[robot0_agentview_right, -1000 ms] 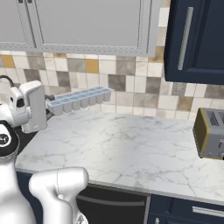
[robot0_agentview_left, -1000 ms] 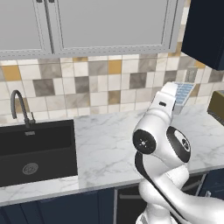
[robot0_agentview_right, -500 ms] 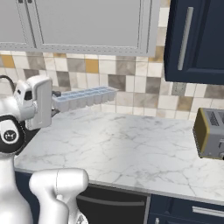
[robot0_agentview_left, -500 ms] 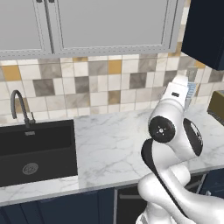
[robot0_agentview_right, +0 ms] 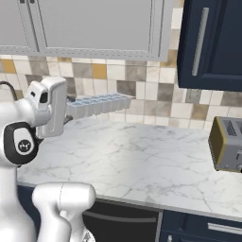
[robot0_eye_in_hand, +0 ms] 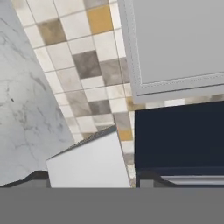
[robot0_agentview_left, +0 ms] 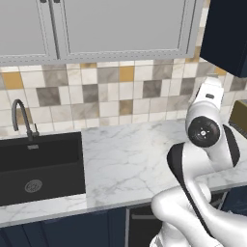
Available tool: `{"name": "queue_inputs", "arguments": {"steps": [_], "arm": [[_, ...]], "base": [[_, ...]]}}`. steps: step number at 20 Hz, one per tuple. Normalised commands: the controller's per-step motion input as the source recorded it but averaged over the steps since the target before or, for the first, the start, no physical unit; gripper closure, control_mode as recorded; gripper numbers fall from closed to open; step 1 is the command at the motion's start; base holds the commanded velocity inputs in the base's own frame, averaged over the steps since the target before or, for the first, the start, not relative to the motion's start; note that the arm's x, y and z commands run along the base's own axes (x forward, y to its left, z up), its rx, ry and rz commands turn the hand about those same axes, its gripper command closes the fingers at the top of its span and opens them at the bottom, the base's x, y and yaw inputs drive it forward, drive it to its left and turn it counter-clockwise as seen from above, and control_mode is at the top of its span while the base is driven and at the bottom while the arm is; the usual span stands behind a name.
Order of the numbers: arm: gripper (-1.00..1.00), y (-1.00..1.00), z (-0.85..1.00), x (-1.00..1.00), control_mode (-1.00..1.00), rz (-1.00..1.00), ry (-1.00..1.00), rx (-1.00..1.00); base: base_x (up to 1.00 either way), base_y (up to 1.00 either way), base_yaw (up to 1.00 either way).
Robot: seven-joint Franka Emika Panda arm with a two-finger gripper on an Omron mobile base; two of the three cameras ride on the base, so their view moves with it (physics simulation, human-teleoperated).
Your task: The ice cube tray has been filled with water. Take the tray and place it in the freezer to make ice. Close the freezer door after placing the tray.
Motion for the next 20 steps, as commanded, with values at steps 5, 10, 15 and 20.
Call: {"name": "queue_inputs", "arguments": {"steps": [5,10,15,20], "arm": [[1.00,0.00,-0.52,0.07,-1.00,0.11,-0.23,-0.07],[1.00,0.00,-0.55,0.03,-1.00,0.11,-0.30,-0.11],[1.00,-0.02,-0.31,0.00,-1.00,0.10,-0.21,-0.02],[1.00,-0.10,-0.12,0.00,1.00,0.04,-0.06,0.00]], "base": [[0.00,0.00,0.00],[0.00,0.00,0.00],[0.00,0.00,0.00],[0.00,-0.11,0.02]]}}
